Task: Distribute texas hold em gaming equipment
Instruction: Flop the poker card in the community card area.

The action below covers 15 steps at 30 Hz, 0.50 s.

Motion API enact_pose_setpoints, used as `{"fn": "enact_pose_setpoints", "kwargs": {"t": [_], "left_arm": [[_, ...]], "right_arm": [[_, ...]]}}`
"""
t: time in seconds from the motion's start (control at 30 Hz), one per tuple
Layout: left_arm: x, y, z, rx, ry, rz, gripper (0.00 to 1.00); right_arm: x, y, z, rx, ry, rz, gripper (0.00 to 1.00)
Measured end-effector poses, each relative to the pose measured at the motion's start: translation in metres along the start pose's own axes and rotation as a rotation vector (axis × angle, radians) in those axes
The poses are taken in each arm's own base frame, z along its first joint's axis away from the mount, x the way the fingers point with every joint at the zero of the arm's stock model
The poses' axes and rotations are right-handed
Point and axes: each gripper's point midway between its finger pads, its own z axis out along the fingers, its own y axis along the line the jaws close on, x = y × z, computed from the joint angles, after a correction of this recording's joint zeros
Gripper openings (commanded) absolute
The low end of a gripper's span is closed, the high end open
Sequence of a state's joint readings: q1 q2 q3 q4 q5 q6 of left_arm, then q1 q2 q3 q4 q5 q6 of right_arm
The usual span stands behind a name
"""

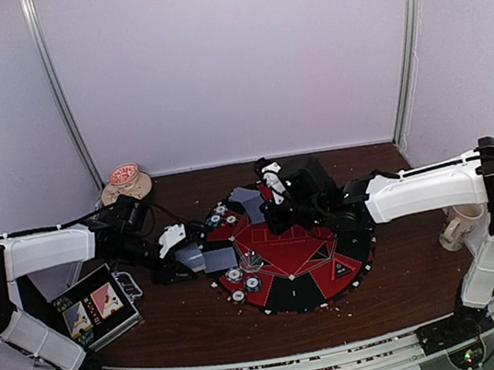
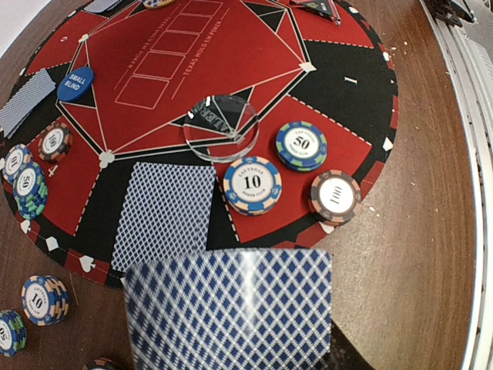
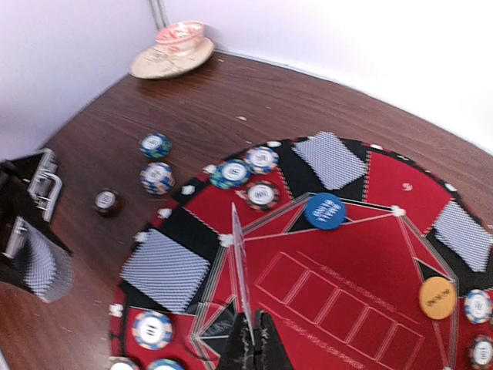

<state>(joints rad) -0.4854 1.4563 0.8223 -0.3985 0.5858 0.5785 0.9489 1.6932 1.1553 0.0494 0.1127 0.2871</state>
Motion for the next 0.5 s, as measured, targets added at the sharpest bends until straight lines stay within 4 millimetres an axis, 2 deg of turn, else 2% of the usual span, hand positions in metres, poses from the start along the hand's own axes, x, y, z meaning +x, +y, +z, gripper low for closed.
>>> {"fn": "enact_pose_setpoints", "kwargs": {"t": [0.13, 0.23, 0.37, 0.5], "left_arm": [[0.0, 0.0, 0.0, 0.0, 0.0, 0.0, 0.46], [0.0, 0.0, 0.0, 0.0, 0.0, 0.0, 0.45], [0.0, 0.0, 0.0, 0.0, 0.0, 0.0, 0.45], [0.0, 0.0, 0.0, 0.0, -0.001, 0.001, 0.46]], "right_arm": [[0.013, -0.024, -0.004, 0.168, 0.043, -0.182, 0.0], [0.016, -0.033, -0.006, 0.263, 0.065, -0.306, 0.0], [0.021, -0.037, 0.005, 0.368, 0.11, -0.47, 0.0], [0.043, -0.044, 0.017, 0.424, 0.182, -0.636, 0.0]]}}
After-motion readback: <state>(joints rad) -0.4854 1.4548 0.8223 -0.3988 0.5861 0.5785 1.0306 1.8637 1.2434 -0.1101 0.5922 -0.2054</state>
